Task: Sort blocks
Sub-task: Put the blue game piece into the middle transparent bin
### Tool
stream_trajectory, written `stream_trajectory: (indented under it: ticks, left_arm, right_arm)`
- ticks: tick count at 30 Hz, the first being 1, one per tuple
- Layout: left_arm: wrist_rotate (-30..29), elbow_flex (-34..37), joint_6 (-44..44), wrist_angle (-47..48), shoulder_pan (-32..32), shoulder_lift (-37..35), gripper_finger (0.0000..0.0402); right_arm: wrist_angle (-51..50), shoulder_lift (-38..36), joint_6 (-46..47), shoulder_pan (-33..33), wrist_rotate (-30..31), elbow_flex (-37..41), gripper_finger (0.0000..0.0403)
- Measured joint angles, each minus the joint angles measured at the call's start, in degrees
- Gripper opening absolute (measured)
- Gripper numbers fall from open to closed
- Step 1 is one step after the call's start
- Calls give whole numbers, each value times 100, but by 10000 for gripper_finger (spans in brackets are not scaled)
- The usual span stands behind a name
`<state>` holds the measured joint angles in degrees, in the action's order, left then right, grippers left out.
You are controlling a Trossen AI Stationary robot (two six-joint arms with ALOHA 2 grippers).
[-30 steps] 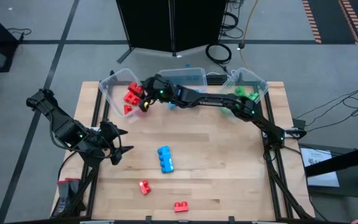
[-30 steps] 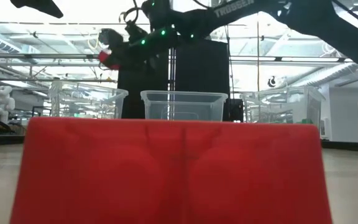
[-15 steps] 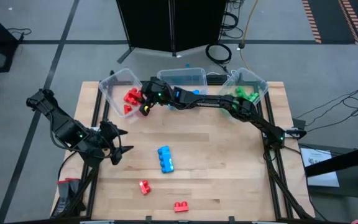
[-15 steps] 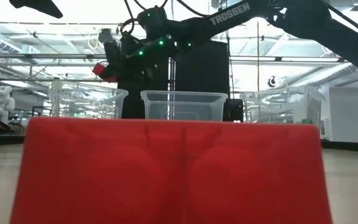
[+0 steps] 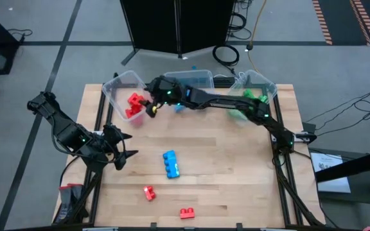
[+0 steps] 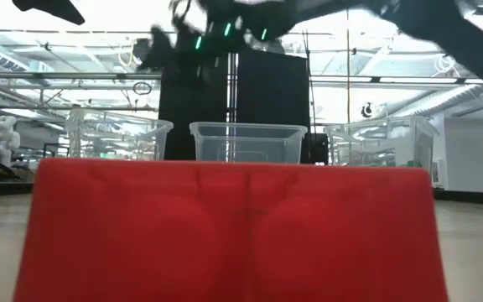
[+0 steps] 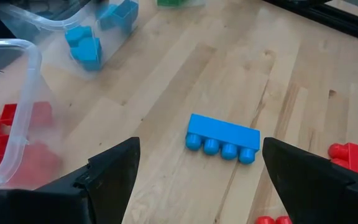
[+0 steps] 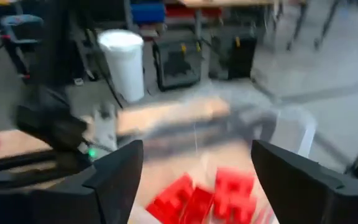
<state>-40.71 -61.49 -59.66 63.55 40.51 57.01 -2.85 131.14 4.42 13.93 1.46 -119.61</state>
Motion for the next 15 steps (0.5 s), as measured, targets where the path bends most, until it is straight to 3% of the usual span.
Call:
stream_trajectory:
  ticks: [8, 12, 15]
  left_arm:
    - [0, 0, 19, 8, 0, 1, 336]
    - [0, 0, 50, 19, 0, 1, 336]
    - [0, 0, 50, 26, 0, 1, 336]
  right_arm:
    - [-1569, -1535, -1733, -423, -3, -11, 281]
    - [-2531, -2061, -1888, -844, -9, -19, 281]
    - [-3137, -2060, -1866, -1216, -11, -28, 281]
